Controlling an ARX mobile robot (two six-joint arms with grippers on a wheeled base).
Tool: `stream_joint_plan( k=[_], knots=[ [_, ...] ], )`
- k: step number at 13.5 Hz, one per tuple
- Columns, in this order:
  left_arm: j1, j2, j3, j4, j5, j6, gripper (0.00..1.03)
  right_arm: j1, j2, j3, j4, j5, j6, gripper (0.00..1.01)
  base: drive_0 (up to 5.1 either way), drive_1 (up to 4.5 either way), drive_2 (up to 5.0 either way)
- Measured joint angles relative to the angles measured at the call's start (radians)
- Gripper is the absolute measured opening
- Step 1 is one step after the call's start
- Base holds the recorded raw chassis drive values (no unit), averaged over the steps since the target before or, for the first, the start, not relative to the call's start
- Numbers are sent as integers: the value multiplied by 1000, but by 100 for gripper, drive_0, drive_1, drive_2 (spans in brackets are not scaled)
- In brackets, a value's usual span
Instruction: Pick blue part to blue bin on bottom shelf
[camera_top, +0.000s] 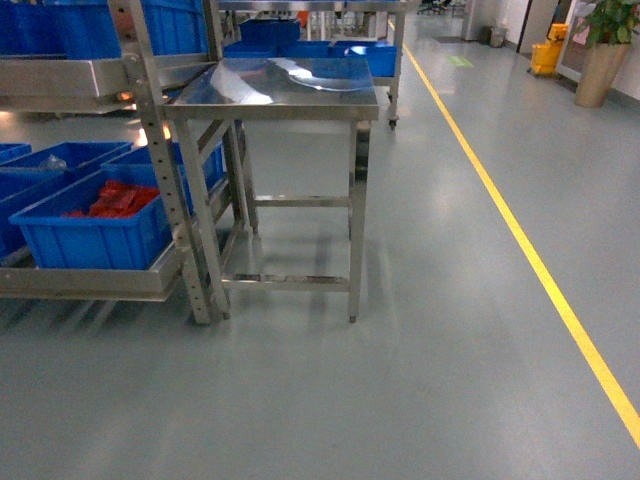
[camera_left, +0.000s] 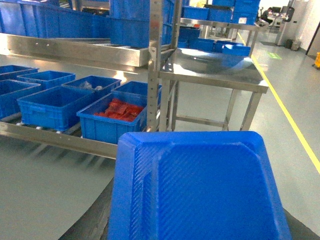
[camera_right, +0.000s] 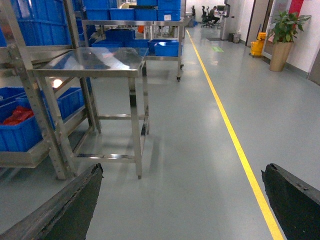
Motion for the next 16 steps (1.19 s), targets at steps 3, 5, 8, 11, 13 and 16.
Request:
stream_joint_plan(
  k=[3, 5, 8, 11, 13, 16],
  knots=[
    [0, 0, 0, 3, 1, 0, 43, 0, 0, 0, -2, 0, 0, 98, -9, 413, -430],
    [0, 1, 0, 2, 2, 0, 43, 0, 0, 0, -2, 0, 0, 98, -9, 413, -430],
    [0, 0, 0, 5, 0, 0, 43, 0, 0, 0, 3, 0, 0, 98, -9, 413, -430],
    [0, -1, 0, 5, 0, 0, 43, 0, 0, 0, 3, 0, 0, 98, -10, 411, -432],
    [0, 0, 0, 3, -1, 0, 43, 0, 0, 0, 0, 0, 0, 98, -11, 410, -432],
    [0, -1, 0, 6, 1, 0, 43, 0, 0, 0, -3, 0, 0, 98, -11, 410, -432]
  ],
)
